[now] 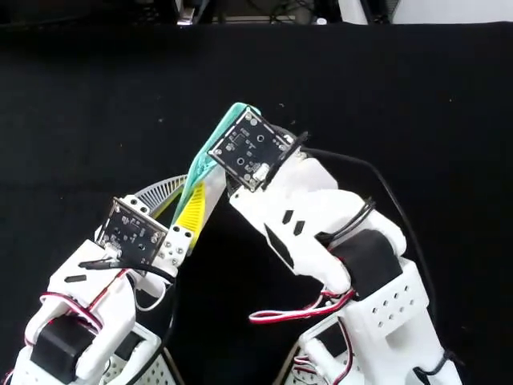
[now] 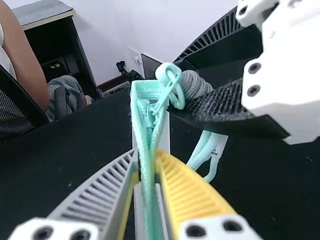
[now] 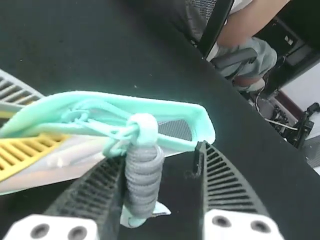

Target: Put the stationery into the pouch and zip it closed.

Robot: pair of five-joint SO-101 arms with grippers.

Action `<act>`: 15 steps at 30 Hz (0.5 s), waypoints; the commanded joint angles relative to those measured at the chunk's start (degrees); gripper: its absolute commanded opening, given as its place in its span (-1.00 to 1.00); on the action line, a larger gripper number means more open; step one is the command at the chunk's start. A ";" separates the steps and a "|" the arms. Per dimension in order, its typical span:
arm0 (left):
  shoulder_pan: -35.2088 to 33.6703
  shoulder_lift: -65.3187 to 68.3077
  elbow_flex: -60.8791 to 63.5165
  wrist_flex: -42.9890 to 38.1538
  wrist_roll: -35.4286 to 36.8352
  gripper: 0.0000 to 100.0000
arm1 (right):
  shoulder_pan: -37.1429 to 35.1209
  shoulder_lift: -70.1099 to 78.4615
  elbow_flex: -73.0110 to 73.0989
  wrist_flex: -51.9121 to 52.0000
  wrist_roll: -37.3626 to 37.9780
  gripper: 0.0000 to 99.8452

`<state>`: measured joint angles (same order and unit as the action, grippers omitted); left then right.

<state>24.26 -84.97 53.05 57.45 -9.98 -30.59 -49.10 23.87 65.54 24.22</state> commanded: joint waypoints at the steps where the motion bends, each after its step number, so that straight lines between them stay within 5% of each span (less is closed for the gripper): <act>1: 0.22 0.09 -0.31 0.18 -0.18 -0.94 | -0.62 0.04 -0.57 -1.41 -0.53 -0.68; 6: 0.22 0.09 -0.22 0.18 -0.18 -0.94 | -0.70 -1.19 -1.27 -1.41 -0.62 -0.78; 15: 0.22 0.09 -0.22 0.18 -0.26 -0.94 | -0.70 -2.07 -1.01 -1.41 -4.40 -0.61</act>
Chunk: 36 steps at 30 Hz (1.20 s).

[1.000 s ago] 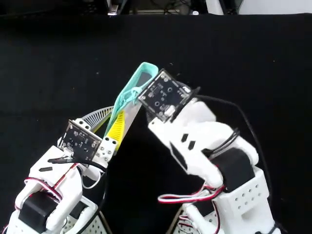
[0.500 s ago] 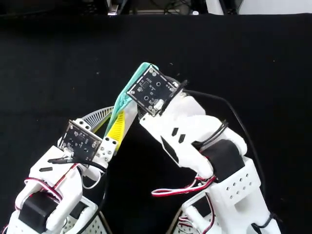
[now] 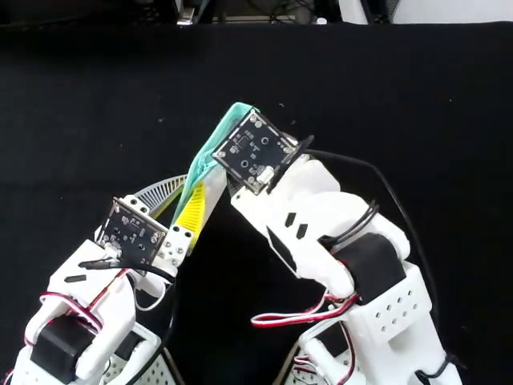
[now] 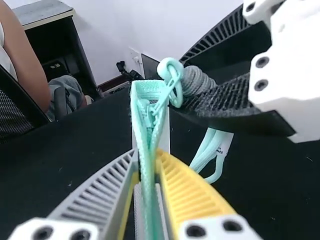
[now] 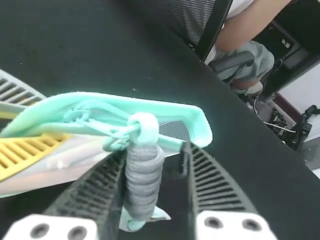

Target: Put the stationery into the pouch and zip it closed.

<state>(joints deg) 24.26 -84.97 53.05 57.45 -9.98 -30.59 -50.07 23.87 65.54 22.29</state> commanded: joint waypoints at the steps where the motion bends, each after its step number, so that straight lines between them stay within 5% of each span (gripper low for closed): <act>1: 0.22 0.09 -0.22 0.18 -0.26 -0.94 | -0.70 -1.10 -1.10 -1.41 -2.90 -0.59; 7: 0.22 0.09 -0.22 0.18 -0.26 -0.94 | -0.70 -1.10 -1.19 -1.41 -2.99 -0.66; 12: 0.22 0.09 -0.22 0.18 -0.35 -0.94 | -0.53 -1.36 -1.10 -3.87 -3.43 -0.97; 25: 0.31 0.09 -0.13 0.35 -0.53 -0.94 | -0.09 -1.01 -1.19 -3.87 3.60 -0.98; 36: 0.48 0.09 -0.13 0.35 -0.53 -0.94 | 7.91 -1.01 -4.18 -6.59 5.89 -0.98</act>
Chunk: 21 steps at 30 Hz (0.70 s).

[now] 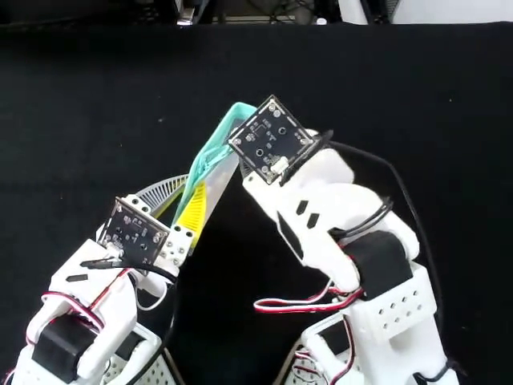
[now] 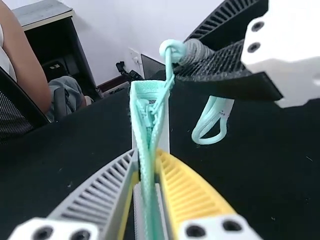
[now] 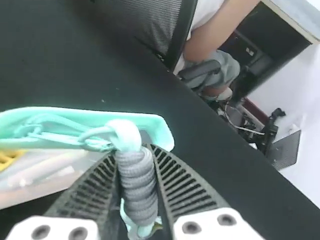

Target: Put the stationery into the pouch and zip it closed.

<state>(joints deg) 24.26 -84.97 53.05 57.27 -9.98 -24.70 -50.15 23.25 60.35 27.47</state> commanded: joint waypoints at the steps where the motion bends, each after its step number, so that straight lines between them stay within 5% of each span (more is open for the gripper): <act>1: 0.57 0.09 -0.13 0.53 -0.53 -0.94 | 2.11 -0.84 -3.30 -1.76 0.70 -0.98; 11: 0.31 0.09 -0.13 0.62 -0.53 -0.94 | 2.81 3.91 -1.10 0.00 -0.62 -0.97; 18: 0.22 0.09 -0.13 0.44 -0.53 -0.94 | -4.75 -2.95 -1.27 4.22 -2.55 -0.95; 21: 0.22 0.09 -0.13 0.53 -0.53 -0.94 | -6.42 -2.95 -1.27 5.45 -2.64 -0.80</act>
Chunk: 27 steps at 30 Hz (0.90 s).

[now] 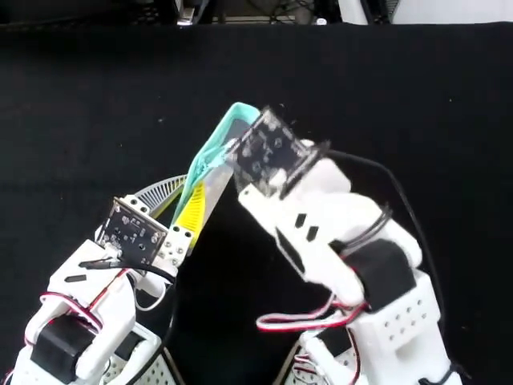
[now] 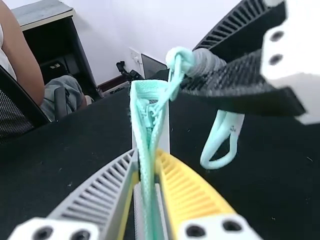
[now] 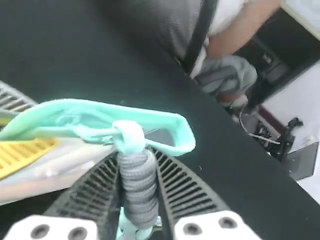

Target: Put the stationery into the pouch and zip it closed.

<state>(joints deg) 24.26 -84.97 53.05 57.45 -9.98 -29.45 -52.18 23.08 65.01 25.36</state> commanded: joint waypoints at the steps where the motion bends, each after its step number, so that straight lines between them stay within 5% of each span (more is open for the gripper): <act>1: 0.22 0.09 -0.13 0.44 -0.53 -0.94 | -2.20 -0.92 -1.10 1.14 -0.53 -0.75; 27: 0.22 0.18 -0.13 0.44 -0.53 -0.94 | -5.27 -1.36 -1.45 1.14 -2.55 -0.75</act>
<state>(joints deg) 24.26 -84.97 53.05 57.45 -9.98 -33.93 -52.26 23.08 66.07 23.43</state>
